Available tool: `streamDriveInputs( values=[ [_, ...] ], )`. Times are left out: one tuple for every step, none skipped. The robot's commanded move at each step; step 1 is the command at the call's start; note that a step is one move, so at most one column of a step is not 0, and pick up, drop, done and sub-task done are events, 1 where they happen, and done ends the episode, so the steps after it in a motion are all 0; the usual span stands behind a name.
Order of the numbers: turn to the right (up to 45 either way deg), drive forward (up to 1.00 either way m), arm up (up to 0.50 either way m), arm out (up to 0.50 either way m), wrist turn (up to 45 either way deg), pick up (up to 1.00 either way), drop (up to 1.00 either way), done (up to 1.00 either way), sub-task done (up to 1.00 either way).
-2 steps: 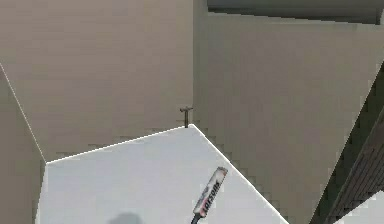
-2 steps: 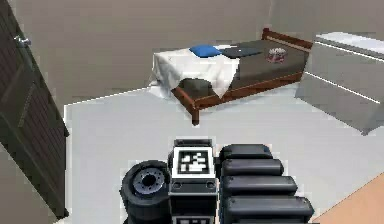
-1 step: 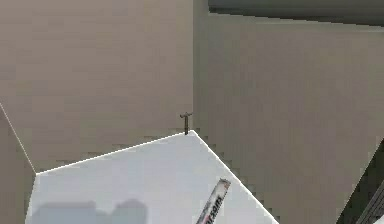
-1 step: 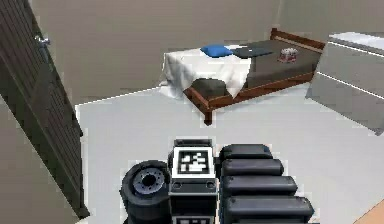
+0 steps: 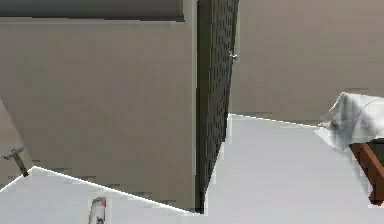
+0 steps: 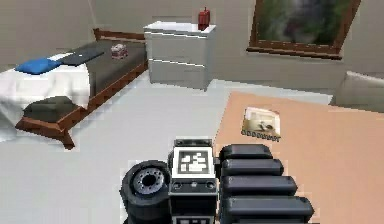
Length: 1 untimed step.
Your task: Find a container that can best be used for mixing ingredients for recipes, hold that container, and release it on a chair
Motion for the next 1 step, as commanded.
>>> streamDriveInputs(
  values=[
    [36.0, 0.00, 0.00, 0.00, 0.0, 0.00, 0.00, 0.00, 0.00]
  ],
)
